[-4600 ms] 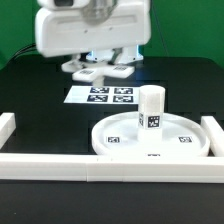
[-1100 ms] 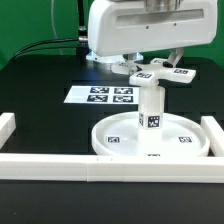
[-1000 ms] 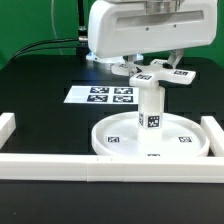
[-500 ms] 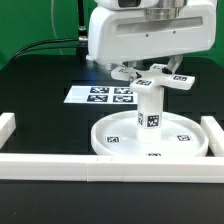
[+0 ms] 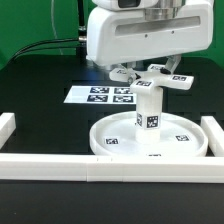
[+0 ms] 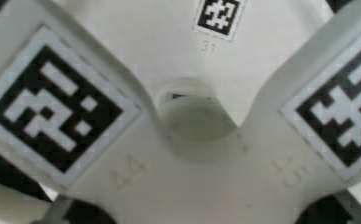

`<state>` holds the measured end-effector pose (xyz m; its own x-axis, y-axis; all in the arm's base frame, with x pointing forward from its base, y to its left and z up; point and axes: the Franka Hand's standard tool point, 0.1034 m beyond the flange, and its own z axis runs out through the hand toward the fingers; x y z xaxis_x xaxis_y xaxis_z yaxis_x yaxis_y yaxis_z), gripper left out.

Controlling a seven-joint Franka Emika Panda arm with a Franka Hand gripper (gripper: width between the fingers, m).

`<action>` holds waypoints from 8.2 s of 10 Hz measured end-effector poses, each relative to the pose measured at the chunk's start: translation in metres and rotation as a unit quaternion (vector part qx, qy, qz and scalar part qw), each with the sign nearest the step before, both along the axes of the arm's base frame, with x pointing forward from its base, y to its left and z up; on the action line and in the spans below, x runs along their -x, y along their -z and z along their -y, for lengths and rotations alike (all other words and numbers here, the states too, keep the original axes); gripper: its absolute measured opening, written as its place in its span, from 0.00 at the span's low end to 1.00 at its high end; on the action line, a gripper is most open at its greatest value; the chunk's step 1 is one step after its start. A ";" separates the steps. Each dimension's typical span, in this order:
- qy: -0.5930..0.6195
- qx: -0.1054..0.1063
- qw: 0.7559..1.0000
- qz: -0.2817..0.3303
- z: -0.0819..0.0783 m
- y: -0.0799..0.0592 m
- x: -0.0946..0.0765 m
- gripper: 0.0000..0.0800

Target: Assemble round table

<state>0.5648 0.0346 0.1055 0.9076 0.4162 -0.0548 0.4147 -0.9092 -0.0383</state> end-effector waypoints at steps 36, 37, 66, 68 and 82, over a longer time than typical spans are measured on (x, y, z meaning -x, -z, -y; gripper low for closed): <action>0.788 -0.042 0.614 -0.035 -0.011 -0.032 0.001 0.81; 0.730 -0.040 0.682 -0.023 -0.014 -0.032 0.000 0.81; -0.528 -0.030 0.849 0.011 -0.004 -0.021 -0.014 0.81; -0.518 -0.030 0.855 0.009 -0.005 -0.017 -0.010 0.81; -0.503 -0.037 0.863 -0.007 0.000 0.004 0.005 0.56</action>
Offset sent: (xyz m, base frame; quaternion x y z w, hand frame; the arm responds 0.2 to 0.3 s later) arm 0.0000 0.0000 0.0000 0.0000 0.0000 0.0650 0.9979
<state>0.5599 0.0349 0.1018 0.0837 0.9965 -0.0032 0.9922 -0.0836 -0.0919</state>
